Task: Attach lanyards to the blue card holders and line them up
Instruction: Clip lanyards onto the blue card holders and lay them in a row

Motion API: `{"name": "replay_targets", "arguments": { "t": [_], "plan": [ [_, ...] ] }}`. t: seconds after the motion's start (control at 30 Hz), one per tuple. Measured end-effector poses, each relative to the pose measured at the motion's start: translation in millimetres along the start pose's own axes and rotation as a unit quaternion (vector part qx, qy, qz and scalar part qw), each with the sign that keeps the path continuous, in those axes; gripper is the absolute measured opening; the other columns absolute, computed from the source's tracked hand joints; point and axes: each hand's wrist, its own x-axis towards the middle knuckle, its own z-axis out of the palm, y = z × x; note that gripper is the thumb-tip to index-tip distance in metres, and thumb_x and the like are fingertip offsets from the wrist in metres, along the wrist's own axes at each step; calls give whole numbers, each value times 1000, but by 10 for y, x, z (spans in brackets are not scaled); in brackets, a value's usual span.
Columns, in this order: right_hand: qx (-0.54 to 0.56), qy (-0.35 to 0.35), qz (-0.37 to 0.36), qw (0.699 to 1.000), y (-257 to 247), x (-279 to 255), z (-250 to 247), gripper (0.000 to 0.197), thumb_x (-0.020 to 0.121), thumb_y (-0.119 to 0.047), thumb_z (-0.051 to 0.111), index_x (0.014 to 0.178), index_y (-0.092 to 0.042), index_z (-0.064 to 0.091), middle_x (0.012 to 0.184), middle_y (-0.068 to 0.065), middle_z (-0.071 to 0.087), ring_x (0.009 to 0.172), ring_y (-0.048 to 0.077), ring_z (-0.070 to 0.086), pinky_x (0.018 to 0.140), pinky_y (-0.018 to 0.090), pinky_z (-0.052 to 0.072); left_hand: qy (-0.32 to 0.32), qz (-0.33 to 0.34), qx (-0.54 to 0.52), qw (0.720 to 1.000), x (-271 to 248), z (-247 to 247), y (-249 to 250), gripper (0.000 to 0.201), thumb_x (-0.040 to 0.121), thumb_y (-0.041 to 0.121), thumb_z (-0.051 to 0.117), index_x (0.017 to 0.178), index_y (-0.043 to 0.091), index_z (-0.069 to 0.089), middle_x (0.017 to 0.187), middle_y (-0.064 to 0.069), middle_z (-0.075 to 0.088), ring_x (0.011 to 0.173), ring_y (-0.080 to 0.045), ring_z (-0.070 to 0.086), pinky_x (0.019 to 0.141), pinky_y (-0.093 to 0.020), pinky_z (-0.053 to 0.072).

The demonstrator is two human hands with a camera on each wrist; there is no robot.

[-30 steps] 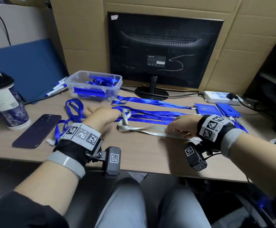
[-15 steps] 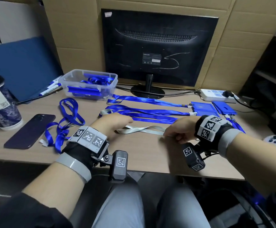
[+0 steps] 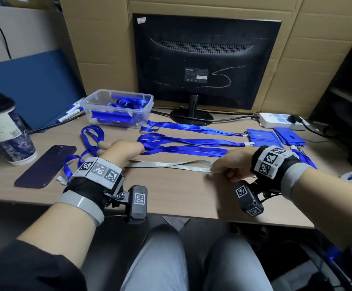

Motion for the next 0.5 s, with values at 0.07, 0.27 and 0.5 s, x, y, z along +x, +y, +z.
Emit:
{"name": "replay_targets", "arguments": {
  "t": [0.07, 0.27, 0.5],
  "plan": [
    [27, -14, -3, 1000, 0, -45, -42, 17, 92, -19, 72, 100, -11, 59, 88, 9, 52, 65, 20, 47, 58, 29, 49, -10, 5, -26, 1000, 3, 5, 52, 89, 44, 48, 73, 126, 17, 54, 135, -14, 42, 119, -34, 53, 89, -46, 55],
    [43, 146, -42, 987, 124, -182, -473, 18, 86, -9, 73, 95, -7, 58, 79, 10, 55, 65, 25, 58, 64, 35, 58, -177, 78, -121, 974, -976, 93, 485, 34, 89, 31, 75, 117, 22, 59, 117, -1, 58, 83, -15, 61, 68, -32, 51],
    [-173, 209, 57, 961, 677, -369, -813, 50, 77, -44, 84, 112, -12, 69, 112, 10, 64, 96, 26, 58, 85, 32, 52, -281, 127, -87, 947, -1349, 582, 787, 19, 92, 32, 74, 107, 26, 65, 119, 3, 54, 117, -18, 59, 89, -41, 58]
  ]
}}
